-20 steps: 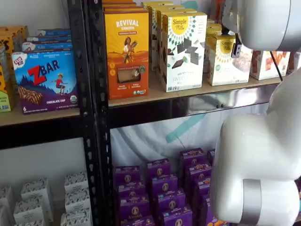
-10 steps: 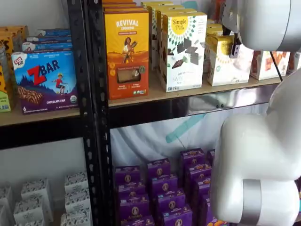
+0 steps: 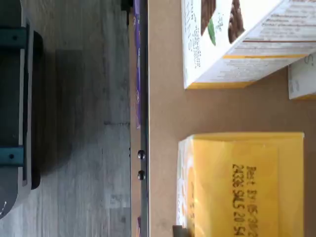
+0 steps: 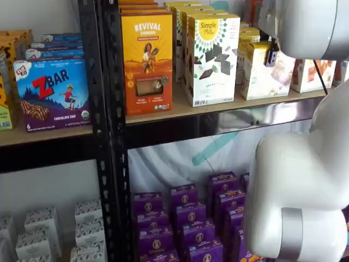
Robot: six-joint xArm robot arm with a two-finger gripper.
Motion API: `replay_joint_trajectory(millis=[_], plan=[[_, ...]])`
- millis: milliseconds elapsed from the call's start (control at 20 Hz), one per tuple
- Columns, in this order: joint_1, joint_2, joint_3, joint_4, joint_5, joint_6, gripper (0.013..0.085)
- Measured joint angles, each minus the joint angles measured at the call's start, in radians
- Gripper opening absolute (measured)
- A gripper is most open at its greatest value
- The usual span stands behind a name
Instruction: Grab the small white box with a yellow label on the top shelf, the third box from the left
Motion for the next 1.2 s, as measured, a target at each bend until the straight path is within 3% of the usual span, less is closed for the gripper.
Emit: replay_joint_trajectory(millis=[150, 200, 600, 1200], plan=[[-0.003, 0.0, -0.003, 0.001, 0.006, -0.002, 0.037], [-0.004, 0.0, -0.005, 0.001, 0.009, -0.003, 0.033], [-0.009, -0.011, -0.017, 0.015, 0.054, -0.002, 0.033], [-0.018, -0.138, 0.066, 0.002, 0.115, -0.008, 0.033]])
